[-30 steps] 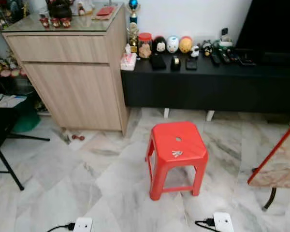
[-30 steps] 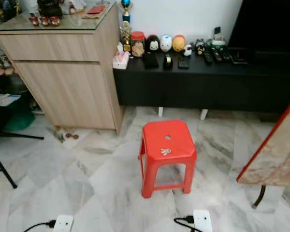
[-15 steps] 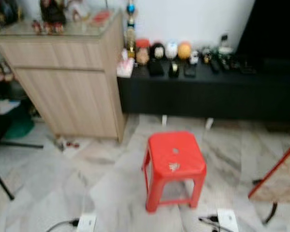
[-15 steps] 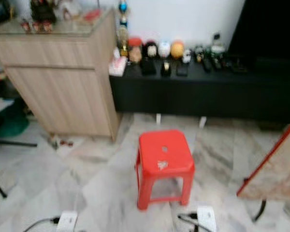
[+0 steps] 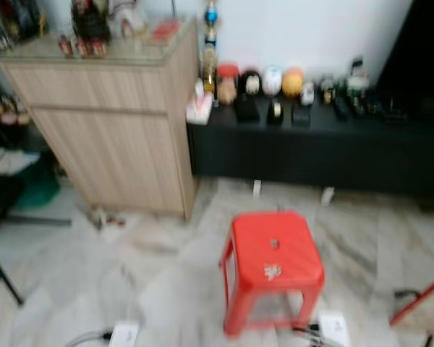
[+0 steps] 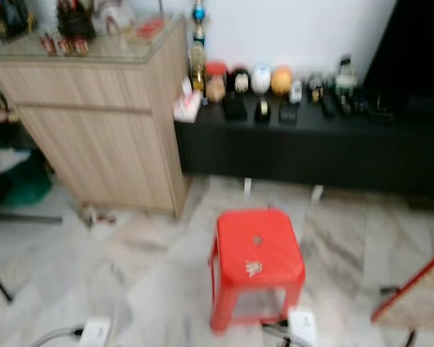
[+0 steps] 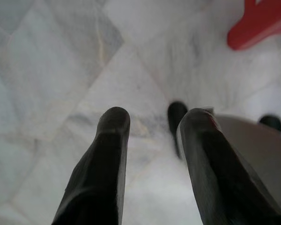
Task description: Hang keys on a hook
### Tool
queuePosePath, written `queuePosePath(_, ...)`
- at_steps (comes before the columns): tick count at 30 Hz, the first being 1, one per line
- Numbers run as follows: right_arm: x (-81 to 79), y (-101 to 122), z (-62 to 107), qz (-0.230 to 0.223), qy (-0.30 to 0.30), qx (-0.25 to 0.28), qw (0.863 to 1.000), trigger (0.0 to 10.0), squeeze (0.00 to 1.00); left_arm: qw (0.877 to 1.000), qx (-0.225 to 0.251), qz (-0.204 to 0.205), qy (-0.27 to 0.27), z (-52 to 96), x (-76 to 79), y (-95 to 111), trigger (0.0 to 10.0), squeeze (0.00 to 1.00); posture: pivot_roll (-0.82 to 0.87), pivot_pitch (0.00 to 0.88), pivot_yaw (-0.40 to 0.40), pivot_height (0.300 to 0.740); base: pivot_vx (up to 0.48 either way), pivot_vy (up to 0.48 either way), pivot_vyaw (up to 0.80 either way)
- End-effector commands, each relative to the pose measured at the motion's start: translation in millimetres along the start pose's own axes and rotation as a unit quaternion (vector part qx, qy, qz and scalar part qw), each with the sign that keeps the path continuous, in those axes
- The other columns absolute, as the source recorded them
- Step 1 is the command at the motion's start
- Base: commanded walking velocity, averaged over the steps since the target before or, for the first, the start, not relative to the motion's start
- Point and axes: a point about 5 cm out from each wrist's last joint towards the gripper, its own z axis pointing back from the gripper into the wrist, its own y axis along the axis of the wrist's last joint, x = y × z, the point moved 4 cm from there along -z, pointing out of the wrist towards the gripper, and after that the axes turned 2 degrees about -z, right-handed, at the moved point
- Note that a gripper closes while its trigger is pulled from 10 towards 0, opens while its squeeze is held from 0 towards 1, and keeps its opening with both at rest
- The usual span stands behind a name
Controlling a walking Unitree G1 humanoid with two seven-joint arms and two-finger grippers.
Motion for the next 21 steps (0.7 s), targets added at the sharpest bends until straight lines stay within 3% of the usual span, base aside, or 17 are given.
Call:
queuePosePath(1,14.4,-8.6,1.4,-0.003,-0.017,-0.01,1.0,10.0,0.0,1.0,0.005,-0.005,-0.01,-1.5,7.3,5.5,10.0,0.0,-0.07,0.003,0.002,0.74,0.27,0.0,0.0)
queuePosePath(21,13.5,-8.2,1.4,0.015,-0.014,-0.01,1.0,10.0,0.0,1.0,0.003,-0.009,-0.014,-1.4,8.2,4.4,10.0,0.0,-0.07,0.003,-0.001,0.74,0.266,0.0,0.0)
